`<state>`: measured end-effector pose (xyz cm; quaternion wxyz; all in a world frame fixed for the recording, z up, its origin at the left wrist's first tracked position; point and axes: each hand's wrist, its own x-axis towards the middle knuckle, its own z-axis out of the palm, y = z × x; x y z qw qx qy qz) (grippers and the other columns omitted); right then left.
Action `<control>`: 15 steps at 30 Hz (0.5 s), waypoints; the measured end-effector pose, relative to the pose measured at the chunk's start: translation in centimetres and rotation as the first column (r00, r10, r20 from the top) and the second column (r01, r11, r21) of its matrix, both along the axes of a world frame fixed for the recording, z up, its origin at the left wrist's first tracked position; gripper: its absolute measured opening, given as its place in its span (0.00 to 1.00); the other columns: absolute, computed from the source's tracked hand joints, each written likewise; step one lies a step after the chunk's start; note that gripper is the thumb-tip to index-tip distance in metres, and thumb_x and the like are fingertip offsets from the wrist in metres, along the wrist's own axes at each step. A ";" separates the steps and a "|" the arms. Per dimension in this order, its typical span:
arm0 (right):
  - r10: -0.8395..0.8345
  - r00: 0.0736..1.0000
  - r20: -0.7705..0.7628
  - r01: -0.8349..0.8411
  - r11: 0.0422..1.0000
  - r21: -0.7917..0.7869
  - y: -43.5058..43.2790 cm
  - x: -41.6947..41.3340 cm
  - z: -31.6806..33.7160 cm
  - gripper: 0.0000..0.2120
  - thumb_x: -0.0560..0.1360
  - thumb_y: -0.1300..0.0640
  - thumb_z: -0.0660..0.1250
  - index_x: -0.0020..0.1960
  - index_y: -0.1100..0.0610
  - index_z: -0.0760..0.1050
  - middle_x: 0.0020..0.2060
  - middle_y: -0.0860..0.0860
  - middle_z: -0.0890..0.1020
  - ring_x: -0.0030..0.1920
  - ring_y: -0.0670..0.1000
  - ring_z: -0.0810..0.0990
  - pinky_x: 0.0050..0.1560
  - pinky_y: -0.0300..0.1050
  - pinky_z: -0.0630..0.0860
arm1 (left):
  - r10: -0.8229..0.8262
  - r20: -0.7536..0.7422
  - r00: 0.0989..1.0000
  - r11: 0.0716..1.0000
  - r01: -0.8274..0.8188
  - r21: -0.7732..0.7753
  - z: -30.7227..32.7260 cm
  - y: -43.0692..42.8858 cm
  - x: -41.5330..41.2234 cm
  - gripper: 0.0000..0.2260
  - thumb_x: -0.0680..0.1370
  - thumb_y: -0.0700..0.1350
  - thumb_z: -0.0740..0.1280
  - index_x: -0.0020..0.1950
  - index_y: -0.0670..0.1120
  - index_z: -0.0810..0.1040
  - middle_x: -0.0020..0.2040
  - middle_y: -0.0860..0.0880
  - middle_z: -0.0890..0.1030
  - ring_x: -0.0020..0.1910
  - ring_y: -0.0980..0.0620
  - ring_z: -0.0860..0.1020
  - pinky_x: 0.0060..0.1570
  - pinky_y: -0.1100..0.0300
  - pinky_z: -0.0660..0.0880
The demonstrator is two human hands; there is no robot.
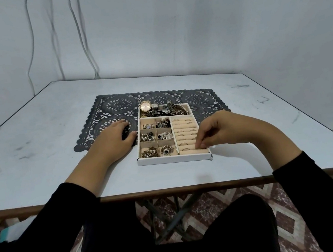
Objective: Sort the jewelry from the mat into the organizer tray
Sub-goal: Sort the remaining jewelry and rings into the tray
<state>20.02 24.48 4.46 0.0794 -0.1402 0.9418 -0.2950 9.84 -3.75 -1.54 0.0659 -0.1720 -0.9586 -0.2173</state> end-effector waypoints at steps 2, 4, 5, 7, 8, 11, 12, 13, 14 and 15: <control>0.002 1.000 -0.006 -0.002 1.000 0.008 0.0 0.0 -0.1 0.08 0.71 0.60 0.73 0.43 0.47 0.84 0.41 0.48 0.85 0.46 0.52 0.83 0.50 0.60 0.79 | -0.001 0.000 1.000 1.000 0.001 -0.005 0.0 0.0 0.1 0.23 0.81 0.54 0.60 0.75 0.46 0.68 0.76 0.49 0.65 0.75 0.49 0.64 0.72 0.55 0.60; 0.002 1.000 -0.020 -0.002 1.000 -0.002 0.1 0.1 -0.1 0.08 0.71 0.60 0.74 0.44 0.48 0.85 0.40 0.48 0.85 0.46 0.51 0.83 0.51 0.59 0.79 | -0.002 0.001 1.000 1.000 0.002 -0.004 0.1 0.0 0.1 0.23 0.81 0.53 0.60 0.75 0.45 0.67 0.76 0.49 0.65 0.75 0.49 0.63 0.72 0.55 0.60; -0.001 1.000 -0.030 0.000 1.000 -0.025 0.3 0.1 -0.2 0.07 0.71 0.60 0.74 0.45 0.49 0.85 0.40 0.48 0.85 0.46 0.51 0.83 0.52 0.58 0.79 | -0.002 0.001 1.000 1.000 0.002 -0.005 0.0 0.0 0.1 0.23 0.82 0.53 0.60 0.75 0.45 0.67 0.76 0.49 0.65 0.75 0.49 0.63 0.72 0.54 0.60; -0.056 0.997 -0.051 0.049 0.989 -0.140 0.4 0.2 -0.6 0.06 0.72 0.60 0.73 0.47 0.52 0.84 0.41 0.49 0.86 0.46 0.51 0.83 0.51 0.54 0.78 | -0.002 0.003 1.000 1.000 0.002 -0.010 0.0 0.1 0.2 0.23 0.82 0.53 0.60 0.75 0.45 0.67 0.76 0.49 0.65 0.75 0.49 0.63 0.71 0.54 0.60; -0.101 0.993 -0.064 0.084 0.970 -0.227 0.4 0.2 -0.8 0.06 0.72 0.60 0.73 0.48 0.53 0.84 0.41 0.51 0.85 0.45 0.51 0.83 0.48 0.52 0.78 | 0.000 0.006 1.000 1.000 0.000 -0.012 0.0 0.1 0.2 0.23 0.82 0.53 0.59 0.75 0.45 0.67 0.77 0.49 0.65 0.75 0.49 0.63 0.71 0.54 0.60; -0.319 0.942 -0.104 0.234 0.848 -0.476 -0.2 -0.6 -2.6 0.08 0.74 0.61 0.70 0.53 0.57 0.81 0.43 0.55 0.84 0.40 0.45 0.83 0.36 0.37 0.77 | 0.004 0.024 1.000 1.000 -0.004 0.015 0.0 0.2 0.1 0.23 0.83 0.54 0.56 0.75 0.46 0.67 0.77 0.49 0.65 0.75 0.49 0.63 0.72 0.53 0.60; -0.397 0.912 -0.106 0.287 0.799 -0.528 -0.5 -1.0 -3.3 0.08 0.75 0.60 0.69 0.55 0.57 0.80 0.45 0.54 0.83 0.42 0.46 0.83 0.36 0.37 0.78 | 0.001 0.034 0.999 0.999 -0.002 0.035 0.0 0.2 0.1 0.22 0.83 0.54 0.54 0.75 0.46 0.67 0.76 0.49 0.65 0.75 0.49 0.63 0.72 0.53 0.60; -0.470 0.877 -0.096 0.339 0.749 -0.569 -0.9 -1.4 -4.0 0.09 0.76 0.59 0.68 0.56 0.56 0.79 0.46 0.53 0.83 0.45 0.47 0.83 0.38 0.38 0.79 | -0.005 0.042 0.999 0.998 0.003 0.055 0.0 0.2 0.1 0.22 0.84 0.54 0.53 0.75 0.46 0.68 0.76 0.49 0.66 0.75 0.48 0.63 0.73 0.52 0.60; -0.529 0.845 -0.078 0.386 0.704 -0.596 -1.4 -1.7 -4.7 0.09 0.77 0.58 0.66 0.58 0.55 0.78 0.48 0.51 0.83 0.48 0.48 0.82 0.41 0.39 0.80 | -0.015 0.047 0.999 0.997 0.011 0.071 0.1 0.2 0.2 0.22 0.84 0.55 0.52 0.74 0.47 0.68 0.76 0.49 0.67 0.75 0.48 0.64 0.73 0.52 0.61; -0.570 0.818 -0.077 0.423 0.687 -0.591 -1.8 -2.0 -5.2 0.11 0.78 0.56 0.65 0.59 0.54 0.77 0.50 0.48 0.82 0.50 0.47 0.82 0.45 0.41 0.80 | -0.025 0.048 0.999 0.996 0.020 0.086 0.2 0.3 0.3 0.22 0.84 0.55 0.51 0.75 0.47 0.67 0.75 0.49 0.67 0.74 0.48 0.64 0.72 0.51 0.61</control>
